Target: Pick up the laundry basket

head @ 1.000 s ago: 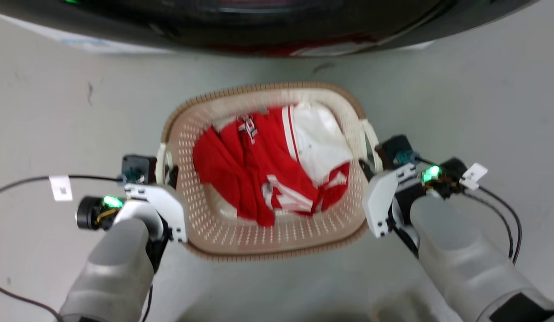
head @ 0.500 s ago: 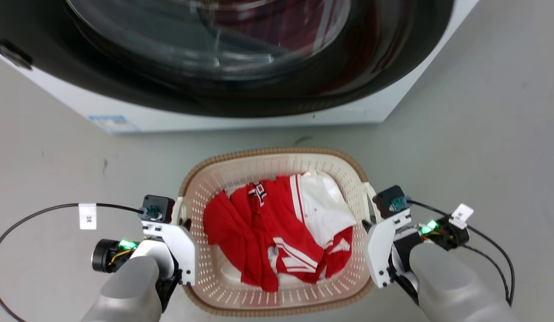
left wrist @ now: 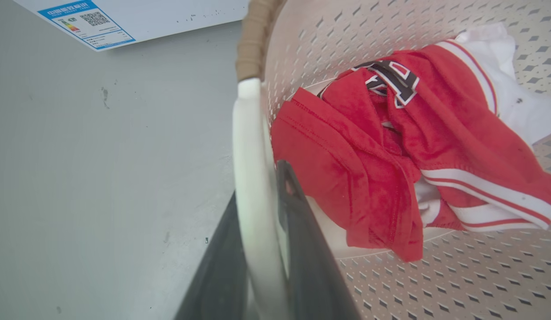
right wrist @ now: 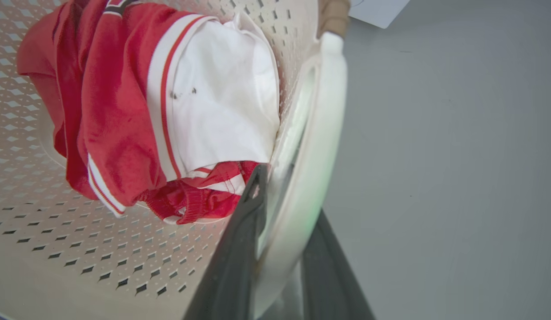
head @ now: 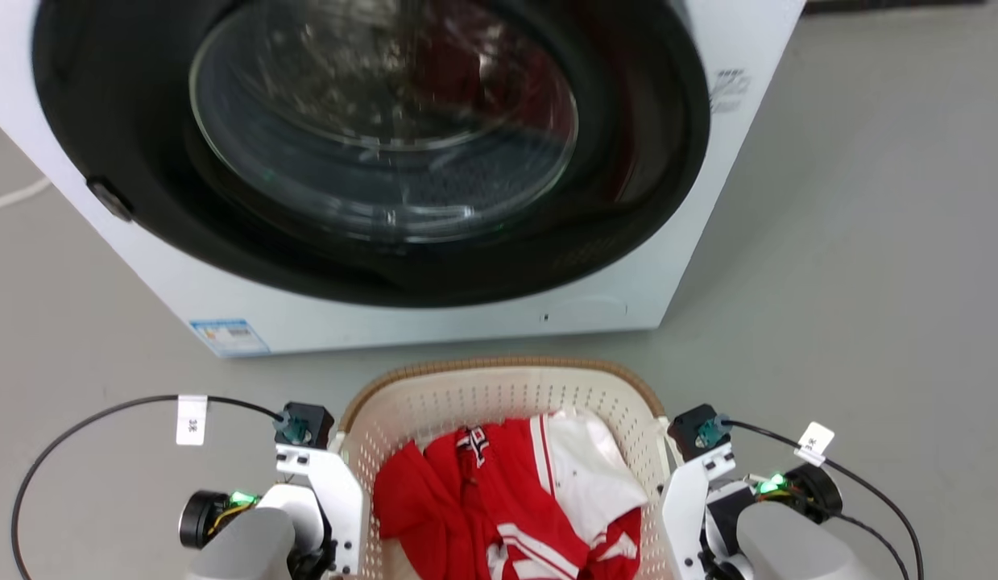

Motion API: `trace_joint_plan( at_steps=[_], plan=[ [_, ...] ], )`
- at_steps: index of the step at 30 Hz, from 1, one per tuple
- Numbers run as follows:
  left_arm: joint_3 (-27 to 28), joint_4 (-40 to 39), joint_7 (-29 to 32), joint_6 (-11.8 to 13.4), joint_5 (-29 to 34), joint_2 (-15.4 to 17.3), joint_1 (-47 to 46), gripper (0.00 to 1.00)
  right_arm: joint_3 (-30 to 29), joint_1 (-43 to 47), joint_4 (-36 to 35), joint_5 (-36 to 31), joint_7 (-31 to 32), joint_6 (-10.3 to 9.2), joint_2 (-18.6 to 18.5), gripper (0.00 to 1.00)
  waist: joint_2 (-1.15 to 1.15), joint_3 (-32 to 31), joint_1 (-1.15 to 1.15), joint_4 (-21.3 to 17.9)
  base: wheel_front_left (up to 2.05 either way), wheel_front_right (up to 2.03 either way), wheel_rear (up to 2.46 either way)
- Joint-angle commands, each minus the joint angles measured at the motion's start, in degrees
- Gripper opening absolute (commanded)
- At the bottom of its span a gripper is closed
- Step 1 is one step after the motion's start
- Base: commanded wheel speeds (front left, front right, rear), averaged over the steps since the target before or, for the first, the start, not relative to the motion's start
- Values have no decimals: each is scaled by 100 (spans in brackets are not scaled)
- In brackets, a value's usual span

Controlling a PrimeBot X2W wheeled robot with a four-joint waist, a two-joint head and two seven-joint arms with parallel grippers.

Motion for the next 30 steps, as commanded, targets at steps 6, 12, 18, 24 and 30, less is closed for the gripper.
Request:
trace_joint_plan(
  at_steps=[6,12,18,24,30],
  plan=[
    [-276,-130,315,-32,-319,51,255,0,229,148,-7,162,153,57,53,0,0,-611,1,-62,0,0,0],
    [-495,-191,492,-32,-566,146,342,0,378,234,34,336,265,44,44,0,0,-924,1,-70,0,0,0],
    [-679,-209,573,-32,-774,179,351,0,512,268,64,488,344,44,37,0,0,-1105,1,-67,0,0,0],
    [-856,-229,637,-32,-964,181,383,0,631,297,102,622,399,44,39,0,0,-1218,1,-36,0,0,0],
    [-1024,-210,662,-32,-1175,225,388,0,765,310,132,754,468,43,37,0,0,-1290,1,-50,0,0,0]
  ],
)
